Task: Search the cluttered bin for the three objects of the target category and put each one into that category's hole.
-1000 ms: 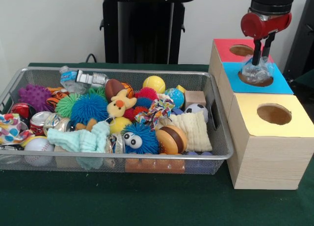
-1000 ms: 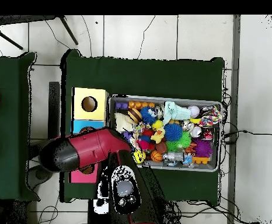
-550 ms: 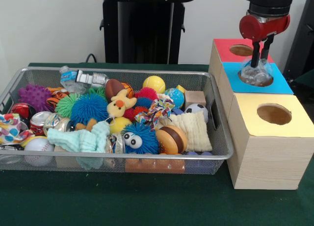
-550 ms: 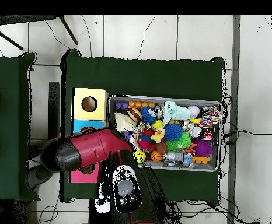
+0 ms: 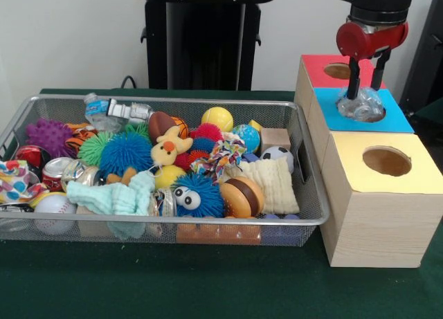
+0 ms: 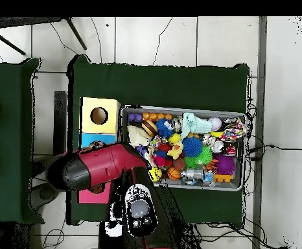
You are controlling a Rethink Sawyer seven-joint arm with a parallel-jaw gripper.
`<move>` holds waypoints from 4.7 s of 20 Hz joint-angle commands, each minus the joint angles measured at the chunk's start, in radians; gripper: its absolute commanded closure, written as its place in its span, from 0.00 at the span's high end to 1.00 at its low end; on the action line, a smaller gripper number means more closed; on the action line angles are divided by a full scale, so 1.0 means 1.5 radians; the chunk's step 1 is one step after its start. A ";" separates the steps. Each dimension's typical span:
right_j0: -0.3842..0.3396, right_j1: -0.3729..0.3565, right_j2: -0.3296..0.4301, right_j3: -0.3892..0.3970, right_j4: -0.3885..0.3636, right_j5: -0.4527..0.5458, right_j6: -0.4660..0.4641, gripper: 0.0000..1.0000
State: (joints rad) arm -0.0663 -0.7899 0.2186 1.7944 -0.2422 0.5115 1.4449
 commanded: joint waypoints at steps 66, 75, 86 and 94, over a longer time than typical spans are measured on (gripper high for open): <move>-0.516 0.063 0.266 -0.161 -0.210 0.303 -0.477 1.00; -0.520 0.060 0.252 -0.175 -0.249 0.340 -0.508 1.00; -0.525 0.056 0.239 -0.185 -0.282 0.452 -0.543 1.00; -0.527 0.087 0.250 -0.170 -0.288 0.438 -0.524 1.00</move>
State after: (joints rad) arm -0.8440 -0.7187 0.5392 1.5475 -0.6161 1.1043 0.9495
